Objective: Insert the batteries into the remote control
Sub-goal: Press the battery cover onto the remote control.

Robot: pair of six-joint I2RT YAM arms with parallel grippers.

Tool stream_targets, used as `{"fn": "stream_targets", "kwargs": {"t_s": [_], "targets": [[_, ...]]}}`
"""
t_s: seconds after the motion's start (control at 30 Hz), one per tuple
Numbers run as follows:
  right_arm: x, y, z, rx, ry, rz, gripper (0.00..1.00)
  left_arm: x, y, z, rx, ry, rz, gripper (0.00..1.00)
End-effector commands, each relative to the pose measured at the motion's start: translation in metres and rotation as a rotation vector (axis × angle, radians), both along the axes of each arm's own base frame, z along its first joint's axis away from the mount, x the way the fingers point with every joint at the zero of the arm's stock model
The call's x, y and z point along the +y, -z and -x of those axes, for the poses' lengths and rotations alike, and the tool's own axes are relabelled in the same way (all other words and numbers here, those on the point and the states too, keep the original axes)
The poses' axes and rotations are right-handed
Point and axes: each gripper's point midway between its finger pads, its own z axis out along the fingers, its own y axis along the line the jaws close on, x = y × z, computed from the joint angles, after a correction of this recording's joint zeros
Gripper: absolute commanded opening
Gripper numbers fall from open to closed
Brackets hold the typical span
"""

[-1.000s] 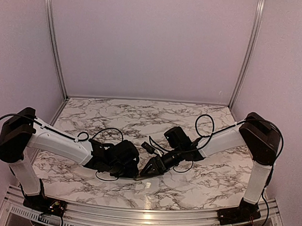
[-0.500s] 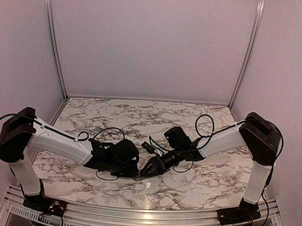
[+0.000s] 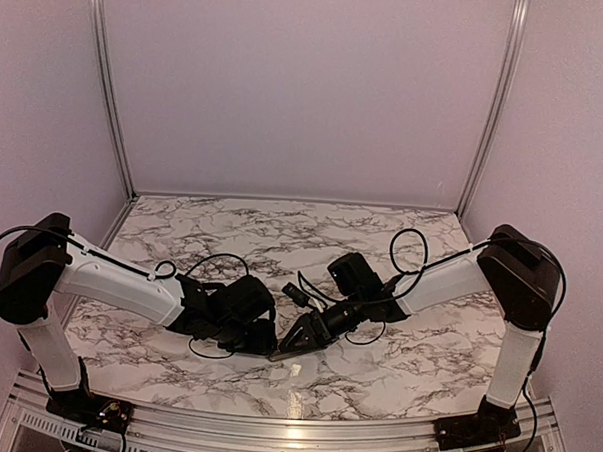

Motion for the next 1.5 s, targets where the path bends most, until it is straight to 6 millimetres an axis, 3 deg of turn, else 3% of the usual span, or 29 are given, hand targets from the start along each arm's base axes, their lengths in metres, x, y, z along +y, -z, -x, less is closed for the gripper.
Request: {"fn": "stream_targets", "kwargs": {"t_s": [0.0,0.27,0.47,0.63,0.9,1.03,1.13,1.27,1.37,1.47], "targets": [[-0.002,0.014,-0.019,-0.038,0.073,0.069,0.66,0.021,0.027,0.012,0.069,0.014,-0.112,0.55],[-0.004,0.026,-0.020,-0.034,0.077,0.100,0.67,0.020,0.034,0.018,0.105,0.012,-0.104,0.61],[-0.011,0.040,-0.007,-0.021,0.045,0.136,0.66,0.018,0.030,0.018,0.105,0.009,-0.093,0.68],[-0.007,0.036,0.002,-0.027,0.008,0.135,0.66,0.021,0.032,0.018,0.105,0.005,-0.102,0.69],[-0.017,0.054,0.009,0.007,0.002,0.195,0.67,0.044,0.044,0.021,0.123,-0.048,-0.178,0.62],[-0.018,0.053,0.009,0.005,0.004,0.197,0.67,0.050,0.049,0.023,0.136,-0.054,-0.178,0.52],[-0.017,0.049,0.007,0.002,0.008,0.183,0.67,0.046,0.042,0.022,0.118,-0.026,-0.153,0.44],[-0.015,0.035,-0.002,-0.022,0.024,0.149,0.67,0.035,0.024,0.016,0.066,0.017,-0.108,0.43],[-0.011,0.016,-0.010,-0.063,0.033,0.106,0.68,0.026,0.013,0.012,0.038,0.047,-0.071,0.48],[-0.008,-0.011,-0.020,-0.133,0.047,0.054,0.70,0.020,-0.005,0.003,-0.016,0.062,-0.043,0.62]]}}
